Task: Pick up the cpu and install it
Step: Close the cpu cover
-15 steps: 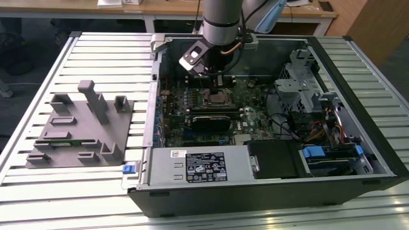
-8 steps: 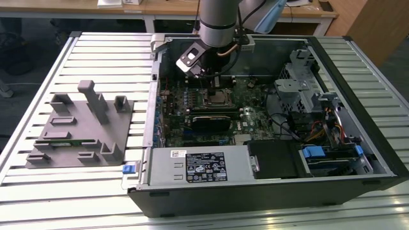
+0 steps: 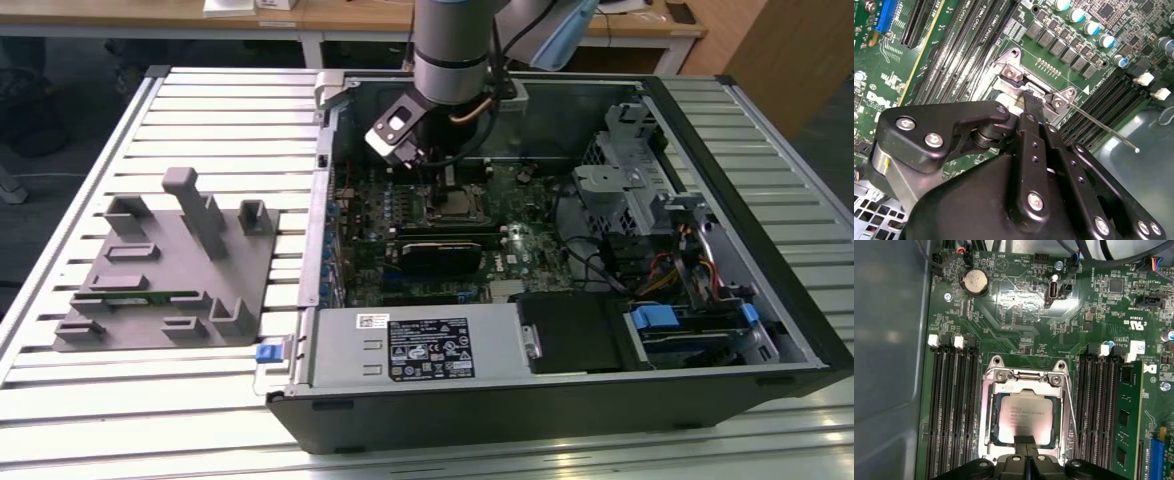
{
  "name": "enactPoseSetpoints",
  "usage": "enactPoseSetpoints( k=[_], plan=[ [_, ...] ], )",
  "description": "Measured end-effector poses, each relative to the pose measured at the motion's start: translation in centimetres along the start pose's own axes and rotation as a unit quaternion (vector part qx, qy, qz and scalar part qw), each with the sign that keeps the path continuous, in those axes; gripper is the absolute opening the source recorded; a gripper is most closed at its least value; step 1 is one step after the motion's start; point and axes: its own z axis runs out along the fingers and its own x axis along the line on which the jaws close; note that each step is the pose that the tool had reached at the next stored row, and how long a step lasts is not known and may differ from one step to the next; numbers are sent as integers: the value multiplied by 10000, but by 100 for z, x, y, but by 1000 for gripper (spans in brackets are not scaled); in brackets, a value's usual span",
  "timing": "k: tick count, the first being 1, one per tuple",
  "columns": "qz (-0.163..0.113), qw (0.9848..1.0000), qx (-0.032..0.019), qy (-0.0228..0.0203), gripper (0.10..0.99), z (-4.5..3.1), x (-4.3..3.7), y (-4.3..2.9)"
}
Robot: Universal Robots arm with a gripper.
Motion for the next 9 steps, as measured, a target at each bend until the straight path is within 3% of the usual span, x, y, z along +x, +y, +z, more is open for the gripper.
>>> enactPoseSetpoints(
  k=[7,9],
  plan=[
    [1,10000,1,-2,106,41,-1,-2],
    [1,10000,-2,17,106,30,1,-1]
  ],
)
